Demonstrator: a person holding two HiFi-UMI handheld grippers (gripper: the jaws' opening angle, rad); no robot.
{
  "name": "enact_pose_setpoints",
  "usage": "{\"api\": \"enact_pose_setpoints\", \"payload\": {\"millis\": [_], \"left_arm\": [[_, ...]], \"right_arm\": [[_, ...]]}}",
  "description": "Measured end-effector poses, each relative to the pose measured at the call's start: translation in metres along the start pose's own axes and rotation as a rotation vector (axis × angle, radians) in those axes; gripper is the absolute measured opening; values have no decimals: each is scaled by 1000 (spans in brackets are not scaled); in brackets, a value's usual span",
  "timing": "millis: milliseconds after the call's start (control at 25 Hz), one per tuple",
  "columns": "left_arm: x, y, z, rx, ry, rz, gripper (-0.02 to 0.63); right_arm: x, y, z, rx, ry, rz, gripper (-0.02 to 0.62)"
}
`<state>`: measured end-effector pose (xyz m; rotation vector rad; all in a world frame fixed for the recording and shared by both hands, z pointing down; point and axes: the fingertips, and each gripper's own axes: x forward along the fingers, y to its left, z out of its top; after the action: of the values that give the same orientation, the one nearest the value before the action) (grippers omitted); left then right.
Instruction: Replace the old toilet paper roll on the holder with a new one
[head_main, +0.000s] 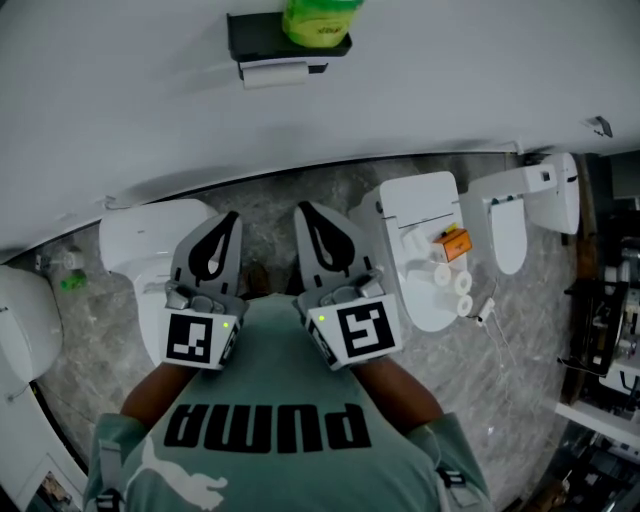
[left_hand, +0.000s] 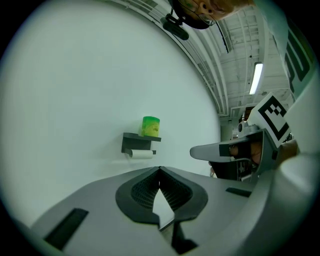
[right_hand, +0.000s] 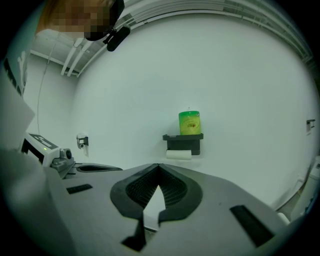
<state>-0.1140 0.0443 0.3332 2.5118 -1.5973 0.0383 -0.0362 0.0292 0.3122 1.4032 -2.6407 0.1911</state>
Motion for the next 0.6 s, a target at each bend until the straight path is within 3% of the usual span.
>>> {"api": "enact_pose_setpoints", "payload": {"millis": [240,600], "left_arm": [[8,14,4,16,8,75,3],[59,19,15,98,37,186,3]], "right_arm": [[20,-2,10,36,-34,61,5],[58,-48,5,92,-11,197,5]]}}
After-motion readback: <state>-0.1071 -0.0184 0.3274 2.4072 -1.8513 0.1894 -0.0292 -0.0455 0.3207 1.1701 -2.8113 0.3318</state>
